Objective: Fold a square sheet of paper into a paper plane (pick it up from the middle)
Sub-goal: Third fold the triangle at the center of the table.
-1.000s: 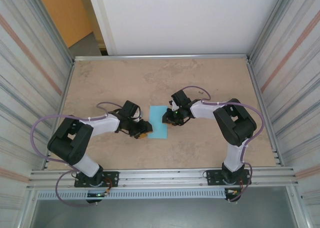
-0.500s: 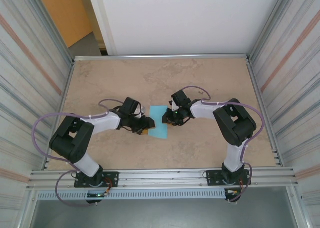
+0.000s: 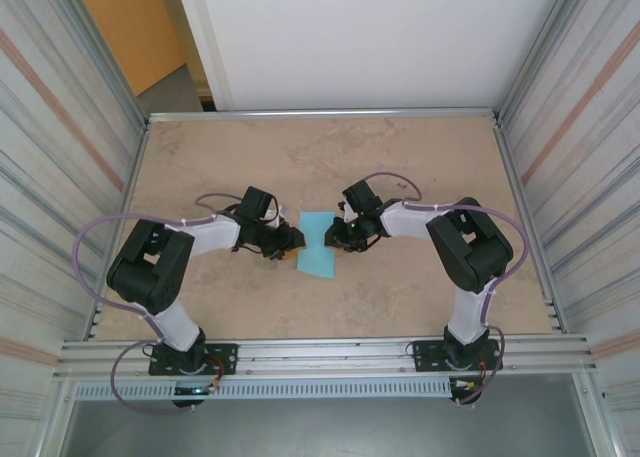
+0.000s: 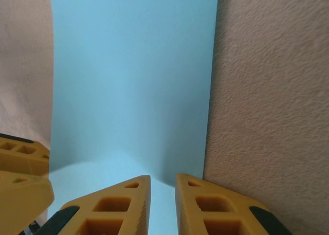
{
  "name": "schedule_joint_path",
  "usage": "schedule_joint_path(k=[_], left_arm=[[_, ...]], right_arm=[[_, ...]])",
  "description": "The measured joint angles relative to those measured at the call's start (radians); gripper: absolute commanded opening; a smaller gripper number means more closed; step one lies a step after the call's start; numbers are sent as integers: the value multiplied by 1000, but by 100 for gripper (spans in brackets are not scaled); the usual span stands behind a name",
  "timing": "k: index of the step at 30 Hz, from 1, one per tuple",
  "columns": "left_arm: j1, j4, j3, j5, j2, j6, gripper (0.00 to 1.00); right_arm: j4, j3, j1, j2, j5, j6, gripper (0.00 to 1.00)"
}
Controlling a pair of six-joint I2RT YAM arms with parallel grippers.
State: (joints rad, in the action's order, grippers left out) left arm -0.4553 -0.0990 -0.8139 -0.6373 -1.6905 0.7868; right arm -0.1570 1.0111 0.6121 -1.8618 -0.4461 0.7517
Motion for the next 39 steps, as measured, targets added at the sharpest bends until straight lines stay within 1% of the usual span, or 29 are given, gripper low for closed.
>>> schedule_joint_path(k=[9, 15, 19, 25, 27, 31, 37, 39], left_arm=[[11, -1, -10, -17, -27, -8, 18], [11, -1, -17, -25, -28, -14, 10], [11, -1, -18, -25, -28, -17, 1], [11, -1, -19, -28, -28, -14, 0], [11, -1, -19, -30, -27, -2, 0], [11, -1, -19, -37, -14, 30, 0], [11, -4, -25, -50, -6, 75, 0], [11, -3, -26, -51, -6, 83, 0]], right_arm=[[1, 0, -3, 0, -2, 0, 23], [4, 0, -3, 0, -5, -1, 25], [11, 0, -3, 8, 2, -13, 34], [6, -4, -3, 86, 41, -102, 49], [8, -8, 4, 130, 62, -142, 52], [8, -37, 61, 227, 138, -249, 56], [29, -106, 235, 311, 300, -407, 56], [54, -143, 284, 328, 343, -450, 58]])
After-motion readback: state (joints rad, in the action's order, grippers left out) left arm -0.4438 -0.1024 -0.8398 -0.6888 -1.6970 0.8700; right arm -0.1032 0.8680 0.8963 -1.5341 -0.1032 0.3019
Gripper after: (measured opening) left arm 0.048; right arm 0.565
